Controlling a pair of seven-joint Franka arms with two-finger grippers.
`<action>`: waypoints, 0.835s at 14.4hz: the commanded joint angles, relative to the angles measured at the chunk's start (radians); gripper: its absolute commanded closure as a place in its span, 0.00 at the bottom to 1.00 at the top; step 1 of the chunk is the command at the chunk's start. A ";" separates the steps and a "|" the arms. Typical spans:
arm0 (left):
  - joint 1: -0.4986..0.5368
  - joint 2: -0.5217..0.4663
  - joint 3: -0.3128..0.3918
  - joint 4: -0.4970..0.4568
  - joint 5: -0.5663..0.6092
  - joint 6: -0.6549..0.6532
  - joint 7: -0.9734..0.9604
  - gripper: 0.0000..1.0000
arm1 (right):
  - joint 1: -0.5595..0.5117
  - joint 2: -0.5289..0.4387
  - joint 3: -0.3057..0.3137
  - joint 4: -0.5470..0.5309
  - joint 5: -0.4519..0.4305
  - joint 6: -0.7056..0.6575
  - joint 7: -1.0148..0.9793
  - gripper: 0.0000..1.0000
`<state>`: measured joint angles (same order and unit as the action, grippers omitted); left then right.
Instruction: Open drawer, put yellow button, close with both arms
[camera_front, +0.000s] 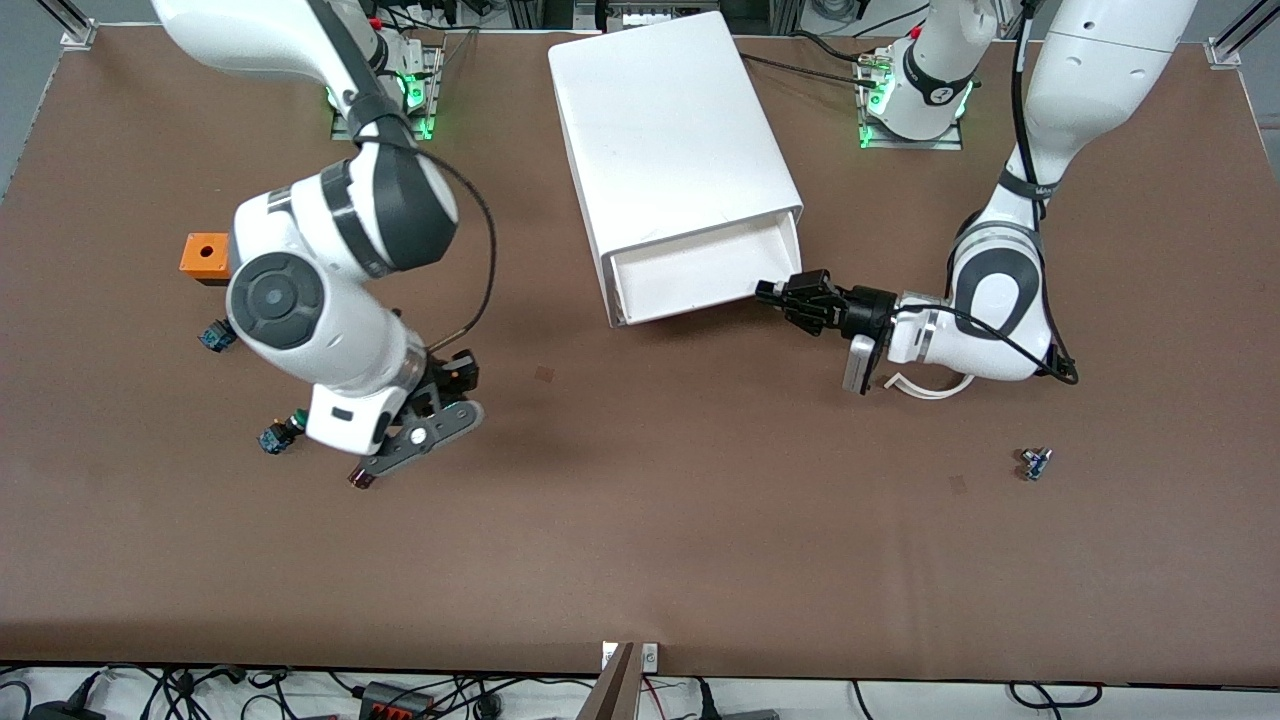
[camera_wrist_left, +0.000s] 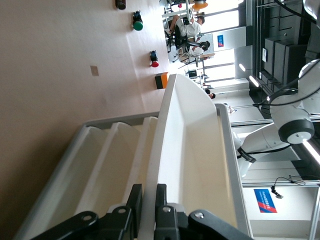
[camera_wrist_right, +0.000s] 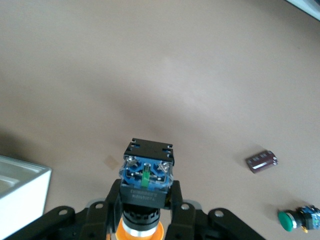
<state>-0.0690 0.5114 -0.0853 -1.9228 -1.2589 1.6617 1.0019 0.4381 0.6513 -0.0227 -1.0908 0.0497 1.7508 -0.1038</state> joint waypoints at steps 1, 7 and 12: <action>-0.006 0.082 0.025 0.080 0.052 0.036 -0.022 0.98 | 0.050 0.002 -0.008 0.035 0.007 -0.019 0.071 1.00; 0.008 0.038 0.032 0.091 0.104 0.041 -0.063 0.00 | 0.140 0.004 -0.008 0.094 0.006 0.006 0.120 1.00; 0.006 -0.112 0.029 0.151 0.373 -0.003 -0.544 0.00 | 0.253 0.008 -0.009 0.101 0.002 0.064 0.255 1.00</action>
<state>-0.0560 0.4774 -0.0617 -1.7932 -0.9928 1.6837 0.6296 0.6450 0.6503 -0.0225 -1.0098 0.0497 1.8066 0.0908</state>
